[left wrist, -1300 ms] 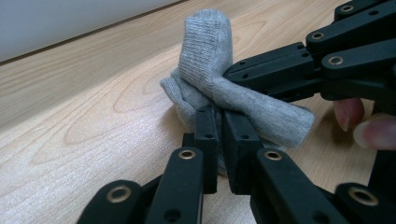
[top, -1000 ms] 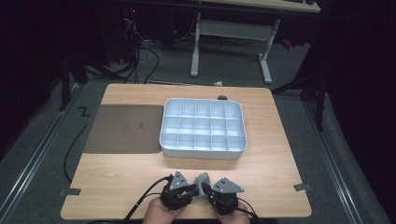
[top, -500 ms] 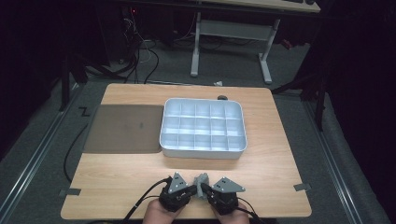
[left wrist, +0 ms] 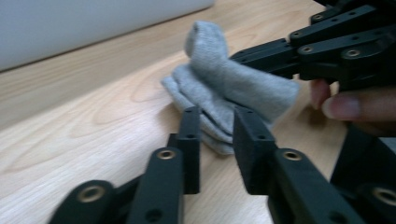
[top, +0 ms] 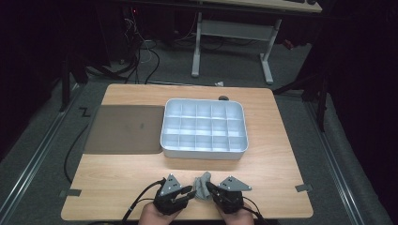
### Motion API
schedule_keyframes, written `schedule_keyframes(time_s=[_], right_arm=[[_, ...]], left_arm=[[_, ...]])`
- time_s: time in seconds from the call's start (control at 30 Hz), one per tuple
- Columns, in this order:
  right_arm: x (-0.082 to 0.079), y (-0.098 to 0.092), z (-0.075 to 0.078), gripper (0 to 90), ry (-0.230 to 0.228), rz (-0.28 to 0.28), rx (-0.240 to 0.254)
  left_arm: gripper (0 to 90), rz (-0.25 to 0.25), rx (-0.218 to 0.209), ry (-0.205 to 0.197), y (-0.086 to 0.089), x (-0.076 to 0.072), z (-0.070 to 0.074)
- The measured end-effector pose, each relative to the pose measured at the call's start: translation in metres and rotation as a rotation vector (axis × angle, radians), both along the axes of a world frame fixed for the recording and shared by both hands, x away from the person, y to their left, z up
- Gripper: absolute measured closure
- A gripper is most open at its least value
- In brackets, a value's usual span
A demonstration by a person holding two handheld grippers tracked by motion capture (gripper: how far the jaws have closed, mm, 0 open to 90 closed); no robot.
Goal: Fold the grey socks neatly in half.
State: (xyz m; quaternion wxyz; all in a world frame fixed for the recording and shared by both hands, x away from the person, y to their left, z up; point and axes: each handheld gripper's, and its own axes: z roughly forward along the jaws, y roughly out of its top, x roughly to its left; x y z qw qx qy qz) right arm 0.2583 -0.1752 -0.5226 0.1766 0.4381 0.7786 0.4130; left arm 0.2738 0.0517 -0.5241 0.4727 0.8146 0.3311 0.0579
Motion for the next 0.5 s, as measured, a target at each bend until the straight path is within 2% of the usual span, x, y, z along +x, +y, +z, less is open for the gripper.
schedule_keyframes(time_s=[0.07,0.1,0.27,0.5], right_arm=[[0.0,0.0,0.0,90.0,-0.002,0.001,0.0],[0.0,0.0,0.0,90.0,0.001,-0.001,0.002],[0.0,0.001,0.0,90.0,0.002,0.004,0.007],[-0.003,0.004,0.004,90.0,-0.009,0.012,0.018]], left_arm=[[83.1,0.04,0.036,0.011,0.0,0.004,-0.003],[85.0,0.044,0.059,0.018,-0.002,0.006,-0.005],[86.1,0.017,0.099,0.021,-0.017,0.007,-0.008],[87.4,-0.004,0.12,0.01,-0.03,0.007,-0.009]])
